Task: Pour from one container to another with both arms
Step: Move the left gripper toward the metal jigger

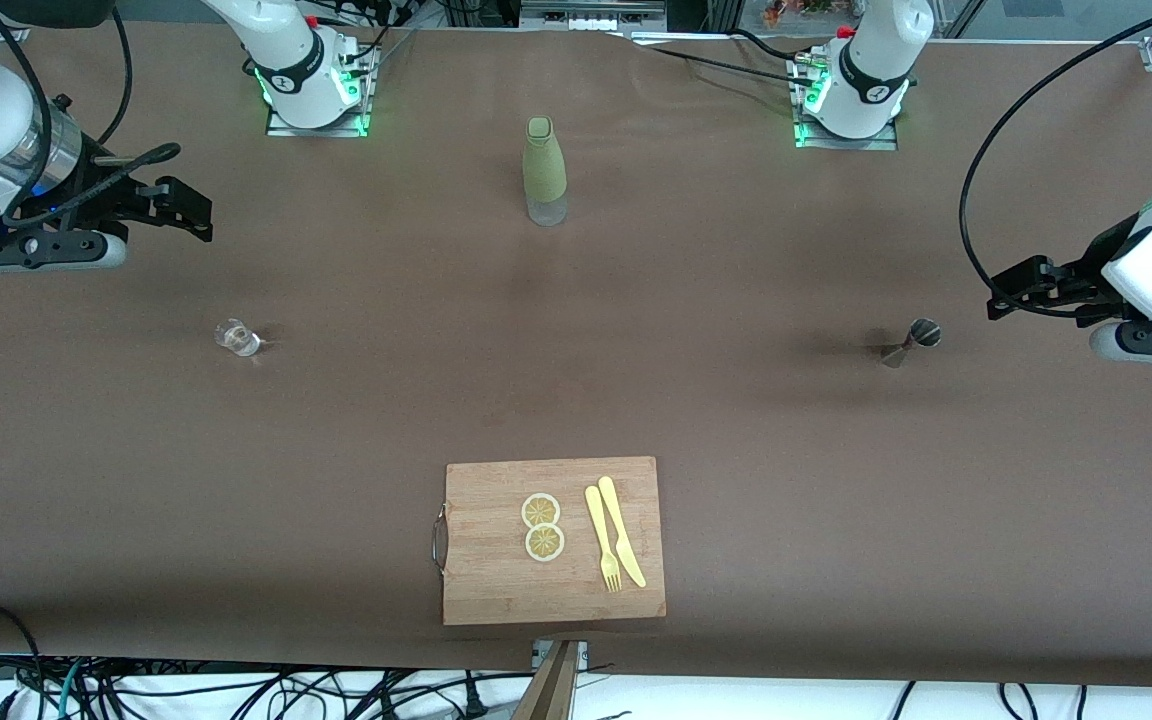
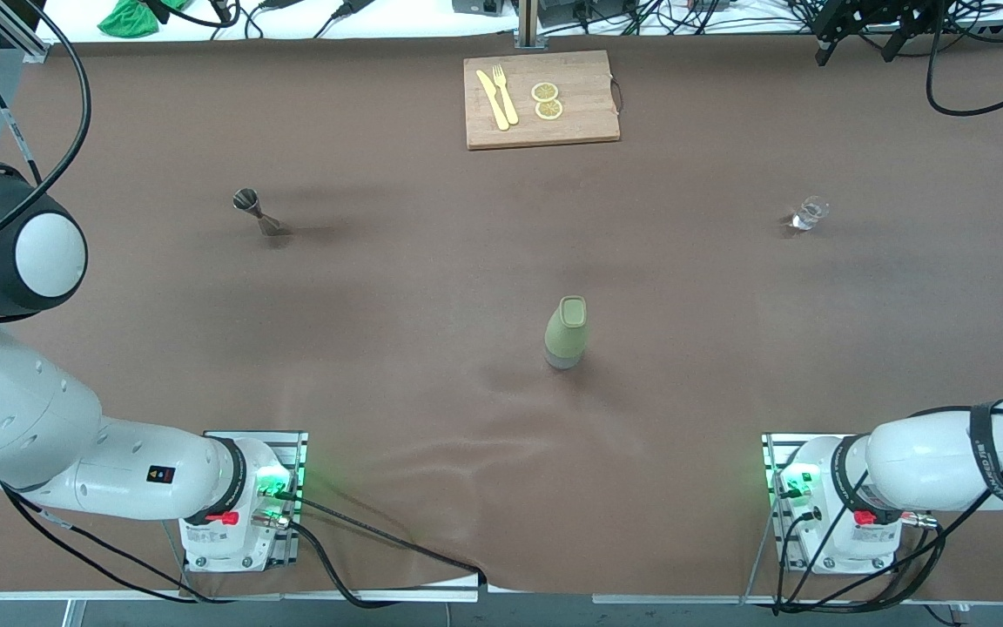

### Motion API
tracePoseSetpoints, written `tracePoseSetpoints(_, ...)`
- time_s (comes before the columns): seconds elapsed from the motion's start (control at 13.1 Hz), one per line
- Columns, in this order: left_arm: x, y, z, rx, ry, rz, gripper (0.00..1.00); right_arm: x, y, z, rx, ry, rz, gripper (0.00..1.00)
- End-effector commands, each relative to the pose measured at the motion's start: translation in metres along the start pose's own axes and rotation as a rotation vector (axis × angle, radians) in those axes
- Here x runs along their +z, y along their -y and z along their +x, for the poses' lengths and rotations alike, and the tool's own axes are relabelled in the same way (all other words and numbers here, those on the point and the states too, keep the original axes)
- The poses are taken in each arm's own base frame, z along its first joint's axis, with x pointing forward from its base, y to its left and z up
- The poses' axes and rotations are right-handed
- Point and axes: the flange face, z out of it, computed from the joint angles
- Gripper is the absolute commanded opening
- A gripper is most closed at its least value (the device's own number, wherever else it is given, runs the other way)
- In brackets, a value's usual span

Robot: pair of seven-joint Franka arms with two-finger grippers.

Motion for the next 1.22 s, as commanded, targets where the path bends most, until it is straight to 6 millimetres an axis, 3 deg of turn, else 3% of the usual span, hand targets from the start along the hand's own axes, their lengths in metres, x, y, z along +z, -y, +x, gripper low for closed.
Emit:
tracePoseSetpoints(0.0, -0.007, 0.004, 0.0, 0.016, 0.003, -0.011, 1.0, -0.006, -0.002, 0.0, -0.003, -0.005, 0.02, 1.0)
tracePoseSetpoints(0.31, 0.0, 0.021, 0.0, -0.007, 0.02, -0.016, 1.0, -0.006, -0.002, 0.0, -0.003, -0.005, 0.02, 1.0)
tracePoseSetpoints(0.54, 0.013, 0.052, 0.001, 0.089, 0.057, -0.038, 1.0, -0.007, 0.0, 0.0, -0.003, -0.009, 0.02, 1.0)
tracePoseSetpoints(0.77, 0.037, 0.105, 0.005, 0.228, 0.087, -0.075, 1.0, -0.007, 0.0, 0.0, -0.004, -0.006, 0.02, 1.0)
tracePoseSetpoints(1.15, 0.07, 0.144, 0.0, 0.334, 0.115, -0.17, 1.0, -0.006, -0.001, 0.001, -0.009, -0.003, 0.019, 1.0)
